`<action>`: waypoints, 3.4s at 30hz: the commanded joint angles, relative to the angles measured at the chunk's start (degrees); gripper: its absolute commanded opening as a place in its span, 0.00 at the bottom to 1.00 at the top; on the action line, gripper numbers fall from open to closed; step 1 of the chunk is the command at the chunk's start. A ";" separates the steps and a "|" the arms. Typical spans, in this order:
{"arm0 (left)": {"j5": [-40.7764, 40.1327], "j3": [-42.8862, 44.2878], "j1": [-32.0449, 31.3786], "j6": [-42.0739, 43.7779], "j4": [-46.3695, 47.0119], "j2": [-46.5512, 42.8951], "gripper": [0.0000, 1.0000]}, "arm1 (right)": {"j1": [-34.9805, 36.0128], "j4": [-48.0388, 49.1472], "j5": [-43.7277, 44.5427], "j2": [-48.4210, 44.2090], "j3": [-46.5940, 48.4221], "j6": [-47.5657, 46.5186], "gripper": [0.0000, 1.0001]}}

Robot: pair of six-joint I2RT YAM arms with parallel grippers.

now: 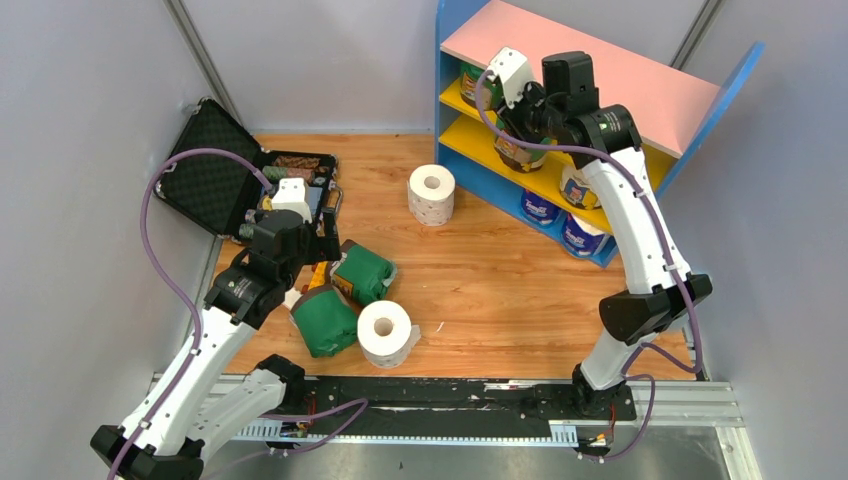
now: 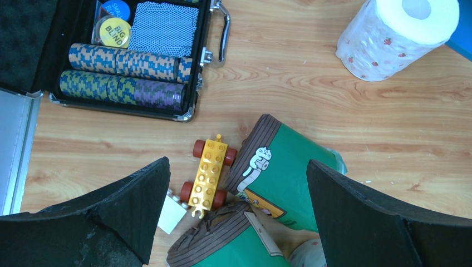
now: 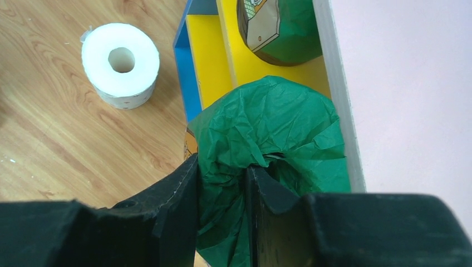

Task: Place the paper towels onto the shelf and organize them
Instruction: Place the paper towel on the shelf.

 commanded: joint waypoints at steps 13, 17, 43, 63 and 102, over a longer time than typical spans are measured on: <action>-0.39 -0.19 0.27 0.31 1.86 -0.17 1.00 | -0.73 19.04 13.26 -4.19 -4.69 -7.69 0.35; -0.34 -0.19 0.27 0.31 1.82 -0.25 1.00 | -0.77 21.27 13.62 -5.82 -8.12 -7.84 0.39; -0.29 -0.24 0.27 0.31 1.75 -0.53 1.00 | -0.60 41.36 25.01 -13.28 -27.09 -4.61 0.56; -0.04 -0.19 0.27 0.22 1.82 -0.46 1.00 | 2.40 48.28 24.72 -16.94 -34.67 -9.30 0.84; -1.52 -0.19 0.27 0.48 1.83 -3.11 1.00 | 2.71 62.30 27.41 -30.74 -58.84 40.80 0.91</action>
